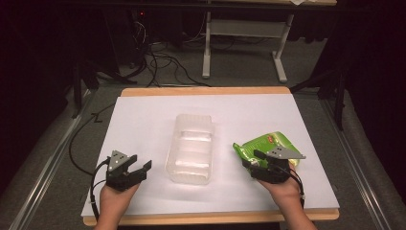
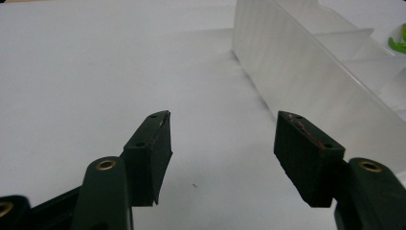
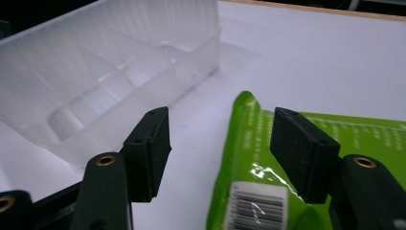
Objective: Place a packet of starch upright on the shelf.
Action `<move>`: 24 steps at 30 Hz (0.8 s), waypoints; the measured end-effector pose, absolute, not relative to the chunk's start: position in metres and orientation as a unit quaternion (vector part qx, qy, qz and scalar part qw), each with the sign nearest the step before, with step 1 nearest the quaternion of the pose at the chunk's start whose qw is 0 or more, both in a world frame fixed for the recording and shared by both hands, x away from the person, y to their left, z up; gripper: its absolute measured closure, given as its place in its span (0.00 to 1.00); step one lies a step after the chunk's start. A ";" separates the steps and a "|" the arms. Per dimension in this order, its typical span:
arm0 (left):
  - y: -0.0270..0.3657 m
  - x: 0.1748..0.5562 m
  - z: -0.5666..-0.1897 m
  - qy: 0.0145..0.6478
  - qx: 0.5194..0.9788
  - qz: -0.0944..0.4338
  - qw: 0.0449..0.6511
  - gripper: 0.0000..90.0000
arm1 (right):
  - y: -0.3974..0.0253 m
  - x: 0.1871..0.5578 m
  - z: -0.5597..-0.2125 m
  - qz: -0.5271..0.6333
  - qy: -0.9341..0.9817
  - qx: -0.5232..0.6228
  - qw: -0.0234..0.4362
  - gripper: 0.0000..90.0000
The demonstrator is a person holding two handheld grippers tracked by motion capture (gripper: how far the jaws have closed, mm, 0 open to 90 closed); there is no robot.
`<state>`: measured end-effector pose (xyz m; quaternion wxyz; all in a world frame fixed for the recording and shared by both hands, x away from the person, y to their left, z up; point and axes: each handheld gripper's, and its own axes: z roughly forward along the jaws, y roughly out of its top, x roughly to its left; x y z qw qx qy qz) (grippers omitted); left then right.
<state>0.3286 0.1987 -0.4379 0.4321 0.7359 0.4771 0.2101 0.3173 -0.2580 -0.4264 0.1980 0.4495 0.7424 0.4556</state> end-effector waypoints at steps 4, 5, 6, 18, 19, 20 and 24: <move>0.195 0.328 -0.438 0.472 0.738 0.210 0.434 0.42 | -0.268 0.316 -0.425 0.462 0.729 0.463 0.200 0.44; 0.195 0.328 -0.438 0.472 0.738 0.210 0.434 0.43 | -0.268 0.316 -0.425 0.462 0.729 0.463 0.200 0.44; 0.194 0.328 -0.438 0.469 0.739 0.210 0.435 0.43 | -0.271 0.316 -0.425 0.463 0.728 0.463 0.201 0.44; 0.192 0.328 -0.440 0.461 0.747 0.213 0.429 0.42 | -0.281 0.319 -0.424 0.454 0.724 0.473 0.214 0.44; 0.192 0.328 -0.440 0.461 0.748 0.212 0.428 0.42 | -0.284 0.320 -0.424 0.449 0.725 0.475 0.219 0.44; 0.191 0.328 -0.440 0.461 0.749 0.211 0.427 0.42 | -0.286 0.321 -0.424 0.445 0.724 0.477 0.223 0.44; 0.190 0.328 -0.440 0.458 0.752 0.211 0.424 0.42 | -0.299 0.324 -0.426 0.431 0.719 0.493 0.233 0.42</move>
